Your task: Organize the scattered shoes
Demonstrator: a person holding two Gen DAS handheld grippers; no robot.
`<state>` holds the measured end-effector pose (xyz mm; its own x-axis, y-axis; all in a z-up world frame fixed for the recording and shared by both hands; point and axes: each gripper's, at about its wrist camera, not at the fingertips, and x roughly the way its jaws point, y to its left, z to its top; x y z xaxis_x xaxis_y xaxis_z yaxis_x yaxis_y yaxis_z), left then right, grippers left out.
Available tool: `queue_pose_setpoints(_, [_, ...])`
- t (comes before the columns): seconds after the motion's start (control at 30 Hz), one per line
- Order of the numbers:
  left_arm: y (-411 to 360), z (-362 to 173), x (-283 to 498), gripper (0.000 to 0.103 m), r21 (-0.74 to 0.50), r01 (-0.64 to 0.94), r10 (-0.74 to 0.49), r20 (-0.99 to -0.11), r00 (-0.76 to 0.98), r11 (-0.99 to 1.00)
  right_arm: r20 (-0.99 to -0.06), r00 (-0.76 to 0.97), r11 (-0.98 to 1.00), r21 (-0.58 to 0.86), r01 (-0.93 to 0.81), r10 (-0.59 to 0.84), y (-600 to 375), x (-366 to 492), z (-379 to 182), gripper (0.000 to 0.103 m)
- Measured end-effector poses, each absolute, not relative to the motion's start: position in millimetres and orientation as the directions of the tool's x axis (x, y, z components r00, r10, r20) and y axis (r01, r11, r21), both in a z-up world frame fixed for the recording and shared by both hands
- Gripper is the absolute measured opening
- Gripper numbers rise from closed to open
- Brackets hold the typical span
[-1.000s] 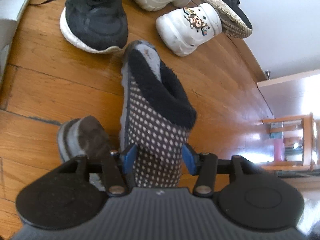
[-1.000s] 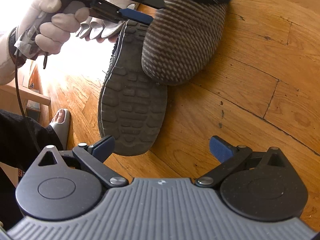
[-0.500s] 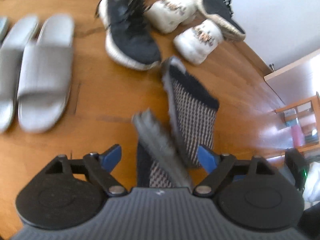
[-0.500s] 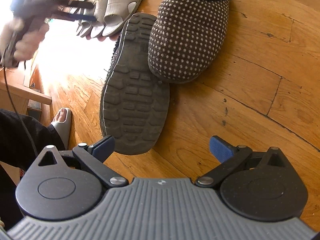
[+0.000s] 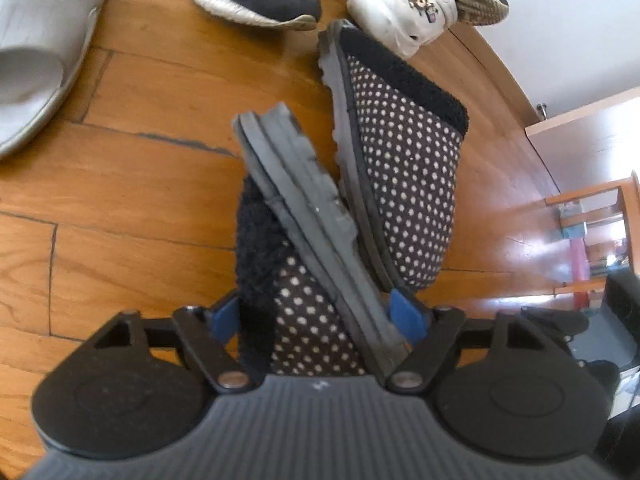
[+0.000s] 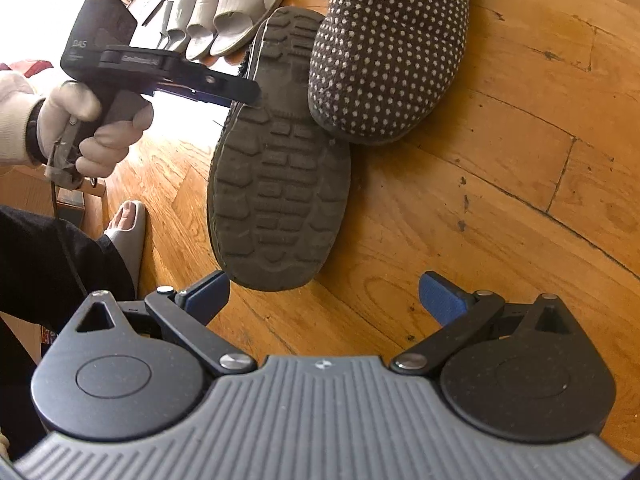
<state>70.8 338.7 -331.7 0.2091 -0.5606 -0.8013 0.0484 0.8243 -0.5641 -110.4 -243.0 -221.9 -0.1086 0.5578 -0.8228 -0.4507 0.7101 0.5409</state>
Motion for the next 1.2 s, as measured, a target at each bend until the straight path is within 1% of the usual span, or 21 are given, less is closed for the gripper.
queue_pose_setpoints(0.07, [338.7,-319.1,72.2,0.058,-0.526,0.055,-0.524,-0.823,0.220,0.849,-0.822,-0.102,0.710,0.541,-0.451,0.561,-243.5,-109.8,-220.1,0.102])
queue_pose_setpoints(0.1, [338.6,-312.8,72.9,0.056,-0.506,0.058,-0.506,-0.833,0.226,0.860,-0.822,-0.099,0.712,0.540,-0.450,0.561,-243.8,-109.3,-219.3,0.102])
queue_pose_setpoints(0.2, [338.6,-294.0,75.0,0.045,-0.446,0.067,-0.448,-0.860,0.244,0.892,-0.822,-0.097,0.714,0.539,-0.447,0.561,-245.0,-108.9,-218.8,0.102])
queue_pose_setpoints(0.27, [338.5,-281.4,76.4,0.023,-0.405,0.072,-0.409,-0.876,0.256,0.911,-0.823,-0.099,0.713,0.539,-0.449,0.560,-245.3,-109.5,-219.4,0.102])
queue_pose_setpoints(0.3, [335.7,-268.7,80.0,0.022,-0.348,0.092,-0.360,-0.896,0.261,0.933,-0.823,-0.101,0.712,0.539,-0.450,0.559,-245.3,-109.7,-219.7,0.102])
queue_pose_setpoints(0.4, [332.0,-267.2,85.3,0.020,-0.349,0.115,-0.367,-0.897,0.247,0.930,-0.823,-0.107,0.709,0.540,-0.454,0.558,-245.2,-110.3,-220.8,0.102])
queue_pose_setpoints(0.47, [329.5,-271.8,86.8,0.020,-0.360,0.130,-0.381,-0.892,0.243,0.924,-0.825,-0.112,0.708,0.538,-0.457,0.554,-243.8,-110.3,-221.9,0.102])
queue_pose_setpoints(0.6, [324.0,-276.6,90.1,0.020,-0.440,0.158,-0.465,-0.859,0.212,0.884,-0.823,-0.110,0.704,0.539,-0.463,0.558,-242.9,-110.4,-219.9,0.102])
queue_pose_setpoints(0.67, [320.2,-276.8,92.8,0.020,-0.461,0.172,-0.489,-0.851,0.191,0.870,-0.821,-0.106,0.704,0.540,-0.462,0.561,-243.5,-110.1,-218.2,0.102])
queue_pose_setpoints(0.7, [318.9,-275.4,93.6,0.022,-0.462,0.176,-0.491,-0.850,0.190,0.869,-0.821,-0.104,0.705,0.540,-0.460,0.561,-244.3,-109.6,-218.4,0.102])
queue_pose_setpoints(0.73, [317.9,-272.8,94.4,0.030,-0.462,0.189,-0.493,-0.850,0.186,0.867,-0.822,-0.104,0.707,0.540,-0.457,0.560,-244.6,-109.3,-218.9,0.102])
queue_pose_setpoints(0.77, [317.5,-272.9,95.6,0.041,-0.462,0.192,-0.494,-0.849,0.185,0.866,-0.822,-0.102,0.710,0.540,-0.452,0.560,-245.7,-109.0,-219.3,0.102])
queue_pose_setpoints(0.8, [319.1,-268.1,93.2,0.047,-0.451,0.213,-0.490,-0.851,0.189,0.866,-0.822,-0.102,0.711,0.540,-0.451,0.560,-245.9,-109.0,-219.5,0.102])
queue_pose_setpoints(0.83, [320.5,-264.9,90.4,0.056,-0.444,0.226,-0.486,-0.853,0.189,0.867,-0.822,-0.102,0.711,0.540,-0.451,0.560,-245.9,-109.1,-219.8,0.102])
queue_pose_setpoints(0.87, [321.8,-261.9,87.5,0.061,-0.436,0.239,-0.482,-0.856,0.189,0.868,-0.823,-0.102,0.711,0.539,-0.452,0.559,-246.3,-109.2,-219.9,0.102])
queue_pose_setpoints(0.93, [323.9,-255.8,80.0,0.064,-0.422,0.279,-0.478,-0.860,0.177,0.863,-0.824,-0.102,0.712,0.538,-0.452,0.558,-246.6,-109.0,-220.3,0.102])
queue_pose_setpoints(1.03, [325.7,-249.7,72.0,0.074,-0.384,0.337,-0.461,-0.867,0.188,0.859,-0.823,-0.093,0.713,0.536,-0.453,0.560,-246.7,-106.4,-219.9,0.102])
queue_pose_setpoints(1.13, [331.1,-245.8,66.8,0.074,-0.358,0.361,-0.448,-0.870,0.206,0.861,-0.823,-0.063,0.715,0.525,-0.462,0.564,-246.5,-100.7,-215.9,0.102])
queue_pose_setpoints(1.2, [332.8,-247.2,66.8,0.075,-0.362,0.358,-0.451,-0.868,0.208,0.861,-0.821,-0.029,0.718,0.514,-0.470,0.570,-246.8,-93.8,-210.7,0.102])
